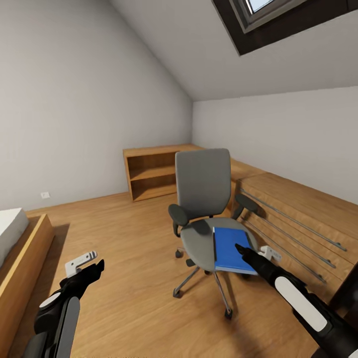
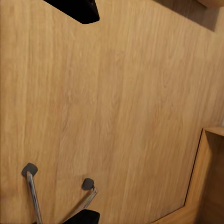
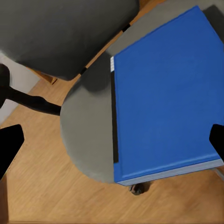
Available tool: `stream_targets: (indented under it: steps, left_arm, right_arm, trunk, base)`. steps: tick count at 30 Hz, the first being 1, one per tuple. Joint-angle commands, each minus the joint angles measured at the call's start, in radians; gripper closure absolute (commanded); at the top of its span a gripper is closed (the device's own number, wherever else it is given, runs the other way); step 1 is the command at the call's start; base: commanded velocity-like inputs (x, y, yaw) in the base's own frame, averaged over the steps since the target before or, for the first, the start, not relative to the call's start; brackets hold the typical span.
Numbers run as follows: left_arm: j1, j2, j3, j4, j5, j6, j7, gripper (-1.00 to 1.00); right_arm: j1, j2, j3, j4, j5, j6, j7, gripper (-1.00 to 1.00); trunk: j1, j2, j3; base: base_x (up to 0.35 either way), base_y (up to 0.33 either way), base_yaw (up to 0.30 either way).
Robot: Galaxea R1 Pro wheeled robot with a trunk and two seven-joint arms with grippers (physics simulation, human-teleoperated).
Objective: In the bedroom, organize the workspace by keeping the computer under the desk, ensuring the monitor is on the desk, placing the keyboard on the desk next to the monitor, placing the mouse on the desk next to the keyboard, moving the folder from the swivel chair onto the desk next to the mouse, stacking the notebook on top of the folder with the pen on top of the notebook, and positioning the swivel chair next to the desk.
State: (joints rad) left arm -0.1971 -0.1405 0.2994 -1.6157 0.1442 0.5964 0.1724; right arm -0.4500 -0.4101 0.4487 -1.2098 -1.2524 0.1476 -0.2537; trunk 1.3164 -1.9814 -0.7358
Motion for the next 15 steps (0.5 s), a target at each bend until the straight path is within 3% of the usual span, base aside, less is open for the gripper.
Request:
stream_targets:
  steps: [1, 2, 10, 12, 13, 15]
  left_arm:
    - [-0.001, -0.001, 0.000, -0.001, 0.011, 0.004, 0.007, -1.00]
    - [-0.001, -0.001, 0.000, -0.001, 0.011, 0.005, 0.007, -1.00]
    - [-0.001, -0.001, 0.000, -0.001, 0.011, 0.004, 0.007, -1.00]
    - [-0.001, -0.001, 0.000, -0.001, 0.011, 0.004, 0.007, -1.00]
    - [-0.001, -0.001, -0.001, 0.000, 0.011, 0.004, 0.007, -1.00]
    - [-0.001, -0.001, -0.001, 0.001, 0.011, 0.004, 0.007, -1.00]
  right_arm:
    - [-0.001, -0.007, 0.001, 0.004, -0.016, 0.000, 0.008, -1.00]
    - [-0.001, -0.022, -0.001, 0.022, -0.049, 0.000, 0.047, -1.00]
    - [-0.001, -0.096, -0.011, 0.047, -0.163, 0.000, 0.147, -1.00]
    - [-0.001, -0.122, -0.012, 0.051, -0.207, 0.000, 0.178, -1.00]
    - [-0.001, -0.151, -0.013, 0.057, -0.246, -0.001, 0.201, -1.00]
    - [0.000, -0.165, -0.013, 0.067, -0.260, -0.002, 0.210, -1.00]
  trunk:
    - [0.004, -0.008, -0.004]
    - [0.008, -0.015, -0.007]
    - [0.038, -0.071, -0.032]
    - [0.046, -0.085, -0.039]
    - [0.050, -0.092, -0.042]
    - [0.058, -0.106, -0.048]
  base:
    - [0.000, 0.000, 0.000]
    - [0.000, 0.000, 0.000]
    - [0.000, 0.000, 0.000]
    - [0.000, 0.000, 0.000]
    - [0.000, 0.000, 0.000]
    - [0.000, 0.000, 0.000]
